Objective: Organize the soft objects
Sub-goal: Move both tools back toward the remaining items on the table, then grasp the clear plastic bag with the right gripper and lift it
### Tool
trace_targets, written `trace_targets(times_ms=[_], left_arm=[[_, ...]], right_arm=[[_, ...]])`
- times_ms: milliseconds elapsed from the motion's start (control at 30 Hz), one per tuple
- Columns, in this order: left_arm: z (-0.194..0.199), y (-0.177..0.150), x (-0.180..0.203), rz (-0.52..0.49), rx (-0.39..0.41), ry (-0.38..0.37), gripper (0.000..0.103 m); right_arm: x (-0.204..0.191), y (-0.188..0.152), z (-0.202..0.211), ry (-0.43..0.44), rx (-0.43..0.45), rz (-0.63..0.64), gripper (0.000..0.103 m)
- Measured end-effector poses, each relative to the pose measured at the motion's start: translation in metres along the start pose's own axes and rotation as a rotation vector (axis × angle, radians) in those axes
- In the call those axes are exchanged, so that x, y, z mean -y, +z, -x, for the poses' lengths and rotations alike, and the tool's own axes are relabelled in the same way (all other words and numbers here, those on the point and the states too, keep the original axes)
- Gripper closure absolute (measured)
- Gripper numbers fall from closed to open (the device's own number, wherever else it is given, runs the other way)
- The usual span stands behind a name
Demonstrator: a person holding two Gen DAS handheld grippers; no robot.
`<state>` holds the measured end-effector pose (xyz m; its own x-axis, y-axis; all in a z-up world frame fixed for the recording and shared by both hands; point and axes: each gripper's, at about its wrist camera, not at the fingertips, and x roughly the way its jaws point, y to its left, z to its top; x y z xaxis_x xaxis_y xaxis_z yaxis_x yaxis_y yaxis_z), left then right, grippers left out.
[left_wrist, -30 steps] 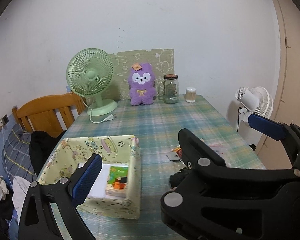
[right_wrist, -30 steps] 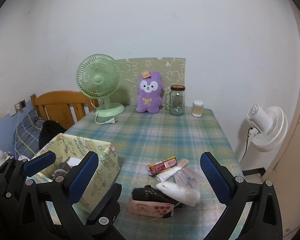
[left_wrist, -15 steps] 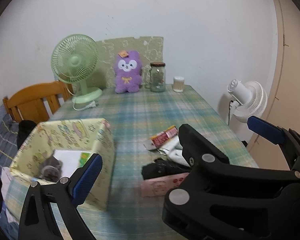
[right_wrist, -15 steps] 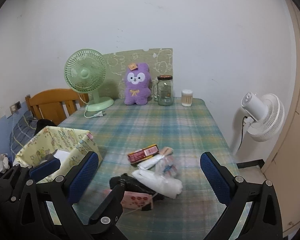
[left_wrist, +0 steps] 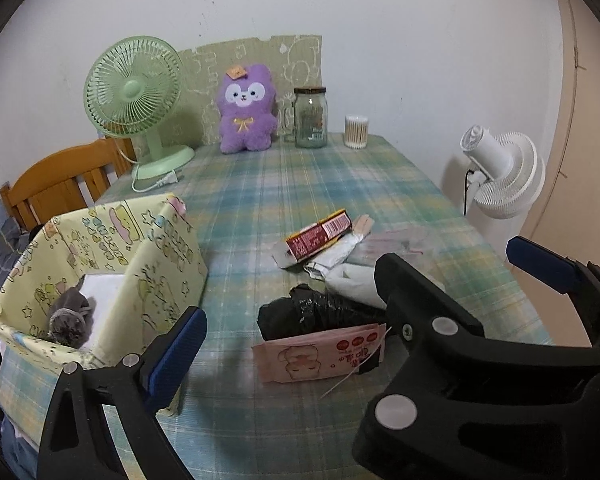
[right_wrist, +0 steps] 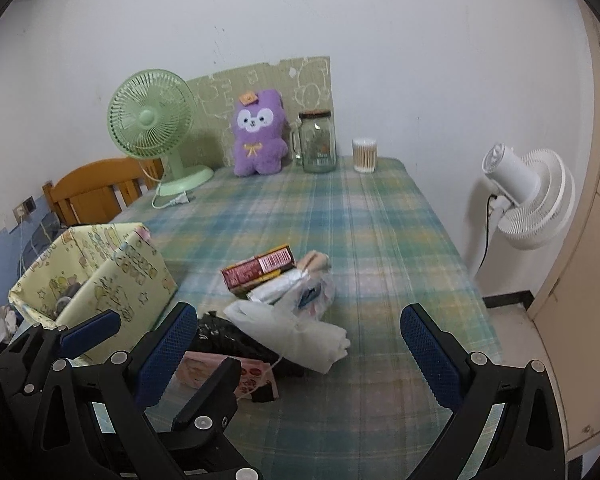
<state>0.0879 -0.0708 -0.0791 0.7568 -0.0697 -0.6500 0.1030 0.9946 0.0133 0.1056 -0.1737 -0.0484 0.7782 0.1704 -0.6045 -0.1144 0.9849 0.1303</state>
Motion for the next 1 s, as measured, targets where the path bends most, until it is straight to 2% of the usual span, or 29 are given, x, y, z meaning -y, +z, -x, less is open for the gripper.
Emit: trace_targets(times_ms=[700, 1000], left_arm=[[-0.040, -0.029, 0.006, 0.002, -0.105, -0.024, 0.007], [-0.045, -0.025, 0.005, 0.010, -0.095, -0.005, 0.011]], right_arm=[[0.016, -0.035, -0.042, -0.027, -0.154, -0.056, 0.000], [0.016, -0.032, -0.046, -0.024, -0.143, -0.052, 0.000]])
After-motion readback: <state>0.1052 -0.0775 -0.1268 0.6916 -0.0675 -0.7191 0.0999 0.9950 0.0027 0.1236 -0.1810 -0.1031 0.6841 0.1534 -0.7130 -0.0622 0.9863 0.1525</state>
